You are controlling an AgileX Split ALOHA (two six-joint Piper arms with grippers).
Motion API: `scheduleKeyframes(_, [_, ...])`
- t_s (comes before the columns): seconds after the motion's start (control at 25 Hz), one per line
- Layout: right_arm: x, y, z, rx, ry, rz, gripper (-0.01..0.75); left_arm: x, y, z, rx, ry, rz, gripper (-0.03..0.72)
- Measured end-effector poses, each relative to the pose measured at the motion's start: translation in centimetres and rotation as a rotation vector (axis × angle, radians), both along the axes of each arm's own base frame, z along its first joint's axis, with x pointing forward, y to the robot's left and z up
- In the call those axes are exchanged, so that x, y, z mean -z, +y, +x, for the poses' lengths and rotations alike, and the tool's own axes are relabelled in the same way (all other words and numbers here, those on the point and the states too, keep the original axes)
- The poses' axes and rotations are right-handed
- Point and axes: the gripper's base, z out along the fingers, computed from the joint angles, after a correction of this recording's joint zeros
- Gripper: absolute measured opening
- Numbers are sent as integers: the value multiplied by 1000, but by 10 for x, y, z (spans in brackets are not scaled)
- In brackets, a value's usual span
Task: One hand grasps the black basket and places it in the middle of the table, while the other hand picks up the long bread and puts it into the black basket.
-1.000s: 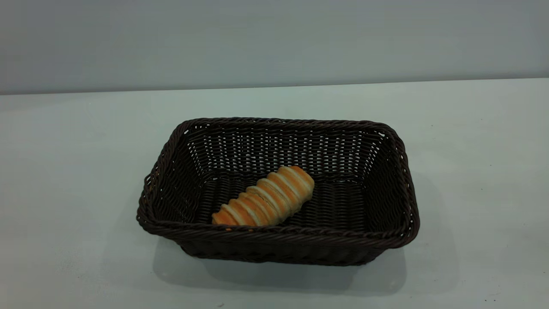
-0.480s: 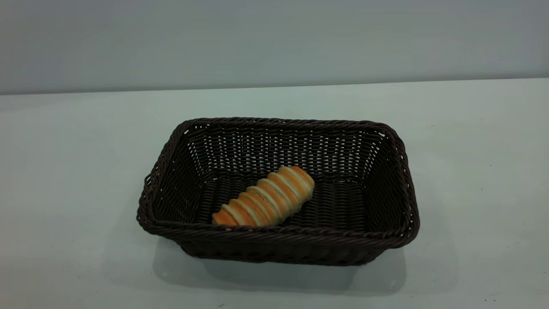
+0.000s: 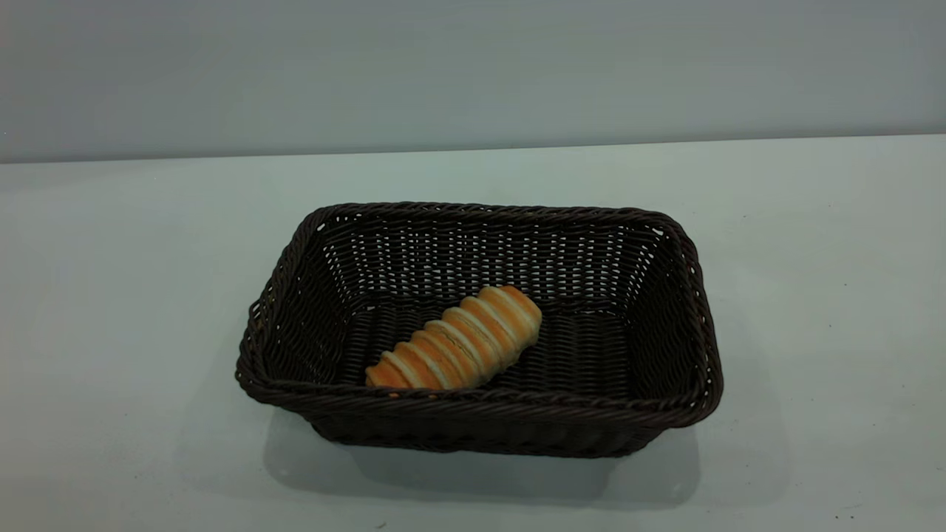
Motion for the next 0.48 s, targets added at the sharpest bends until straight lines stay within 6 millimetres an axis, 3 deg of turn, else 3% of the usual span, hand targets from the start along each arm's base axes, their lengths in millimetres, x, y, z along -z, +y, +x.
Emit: scheduleKeyframes(0.48, [0, 0, 0, 0, 0, 0, 497, 1, 0, 0, -4, 12, -4, 585])
